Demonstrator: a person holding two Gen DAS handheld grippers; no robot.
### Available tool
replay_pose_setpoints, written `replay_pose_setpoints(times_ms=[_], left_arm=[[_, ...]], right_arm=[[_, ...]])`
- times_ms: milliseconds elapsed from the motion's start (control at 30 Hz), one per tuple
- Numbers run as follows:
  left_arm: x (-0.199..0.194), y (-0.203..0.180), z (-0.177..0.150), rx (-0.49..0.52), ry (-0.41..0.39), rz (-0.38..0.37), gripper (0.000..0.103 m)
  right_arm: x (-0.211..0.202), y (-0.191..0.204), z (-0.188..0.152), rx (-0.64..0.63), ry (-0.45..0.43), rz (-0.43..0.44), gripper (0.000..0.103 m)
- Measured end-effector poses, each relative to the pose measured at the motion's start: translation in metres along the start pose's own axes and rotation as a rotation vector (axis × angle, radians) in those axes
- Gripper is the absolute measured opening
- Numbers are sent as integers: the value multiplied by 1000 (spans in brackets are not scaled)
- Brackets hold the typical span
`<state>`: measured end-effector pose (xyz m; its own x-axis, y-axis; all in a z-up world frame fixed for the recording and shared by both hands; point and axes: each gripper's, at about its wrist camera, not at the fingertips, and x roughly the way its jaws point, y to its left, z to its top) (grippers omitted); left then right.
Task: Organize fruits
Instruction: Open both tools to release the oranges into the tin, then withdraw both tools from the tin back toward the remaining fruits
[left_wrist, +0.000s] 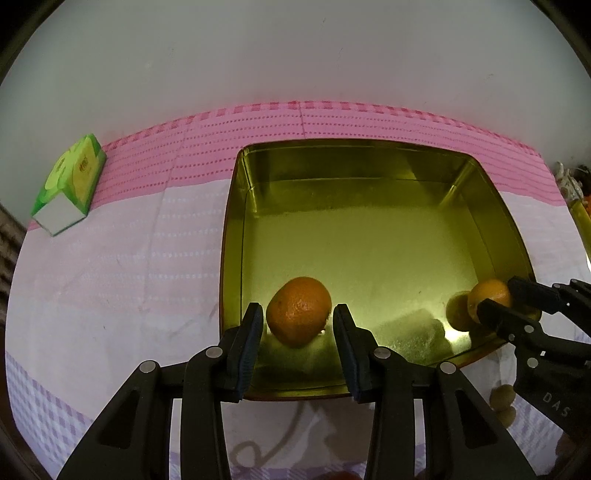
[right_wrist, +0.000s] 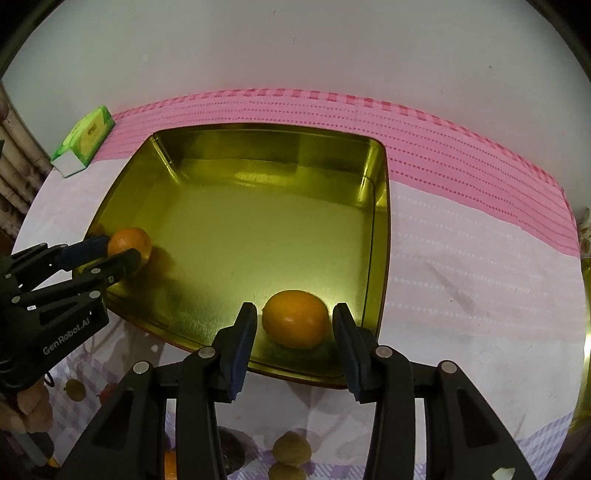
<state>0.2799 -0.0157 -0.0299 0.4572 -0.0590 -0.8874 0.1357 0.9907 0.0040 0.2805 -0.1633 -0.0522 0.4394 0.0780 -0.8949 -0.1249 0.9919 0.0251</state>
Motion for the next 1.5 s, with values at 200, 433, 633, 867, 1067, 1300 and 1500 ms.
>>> replay_pose_setpoints(times_ms=[200, 433, 633, 867, 1067, 1300, 1500], left_arm=[[-10, 0, -3, -8, -20, -6, 43], [-34, -1, -14, -9, -58, 4, 44], [-57, -2, -32, -17, -83, 18, 44], [-76, -4, -58, -15, -92, 41, 44], [-81, 3, -80, -42, -73, 58, 44], [-93, 12, -109, -60, -67, 77, 44], [-101, 22, -136, -93, -55, 93, 44]], right_arm=[[-8, -1, -1, -7, -19, 9, 46], [-32, -1, -7, -13, -69, 9, 46], [-48, 0, -22, -16, -86, 2, 46], [-61, -6, -50, 9, -87, 6, 45], [-72, -10, -76, 32, -83, 8, 45], [-80, -19, -101, 64, -71, 18, 45], [-84, -21, -125, 80, -60, 26, 45]])
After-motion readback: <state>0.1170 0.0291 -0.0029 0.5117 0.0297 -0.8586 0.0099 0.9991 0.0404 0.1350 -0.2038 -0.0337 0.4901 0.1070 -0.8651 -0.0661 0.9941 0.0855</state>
